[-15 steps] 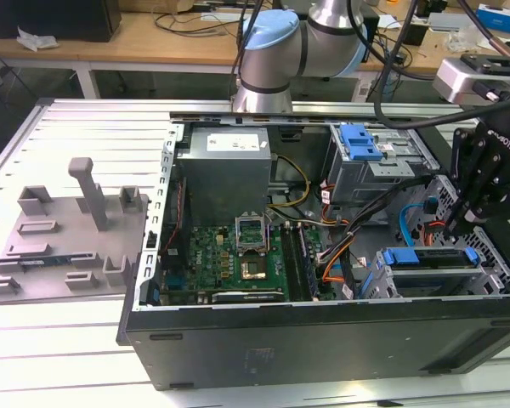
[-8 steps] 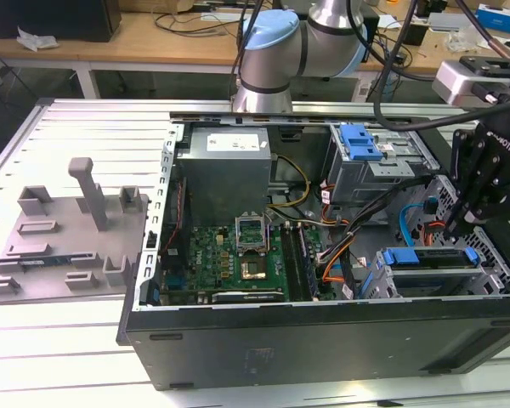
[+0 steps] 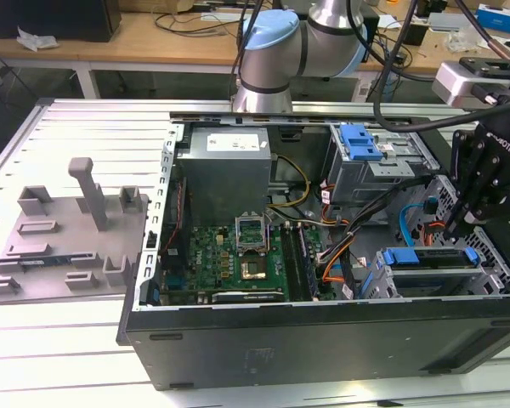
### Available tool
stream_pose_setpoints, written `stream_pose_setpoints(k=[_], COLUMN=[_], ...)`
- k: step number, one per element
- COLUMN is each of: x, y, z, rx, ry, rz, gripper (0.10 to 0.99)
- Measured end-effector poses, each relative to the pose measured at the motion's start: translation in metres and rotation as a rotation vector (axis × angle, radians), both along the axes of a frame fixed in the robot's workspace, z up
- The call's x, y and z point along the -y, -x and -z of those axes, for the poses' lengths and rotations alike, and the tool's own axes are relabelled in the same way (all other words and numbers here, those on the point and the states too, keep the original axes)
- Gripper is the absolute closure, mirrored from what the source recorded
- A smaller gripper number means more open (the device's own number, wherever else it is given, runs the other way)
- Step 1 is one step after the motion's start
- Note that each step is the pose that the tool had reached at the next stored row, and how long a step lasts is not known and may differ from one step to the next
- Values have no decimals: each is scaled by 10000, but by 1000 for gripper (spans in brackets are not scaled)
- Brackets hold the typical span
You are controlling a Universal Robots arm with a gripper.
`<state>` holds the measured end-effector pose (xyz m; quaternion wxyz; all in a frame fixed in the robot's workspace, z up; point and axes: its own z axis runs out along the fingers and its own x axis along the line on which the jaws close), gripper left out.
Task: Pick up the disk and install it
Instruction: 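Insert the first disk wire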
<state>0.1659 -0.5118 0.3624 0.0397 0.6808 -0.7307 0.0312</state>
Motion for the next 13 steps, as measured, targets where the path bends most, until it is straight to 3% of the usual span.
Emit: stream_pose_setpoints(k=[13], x=[37], y=[-13], z=[22], rx=[0], ry=[5], rz=[-16], gripper=[918])
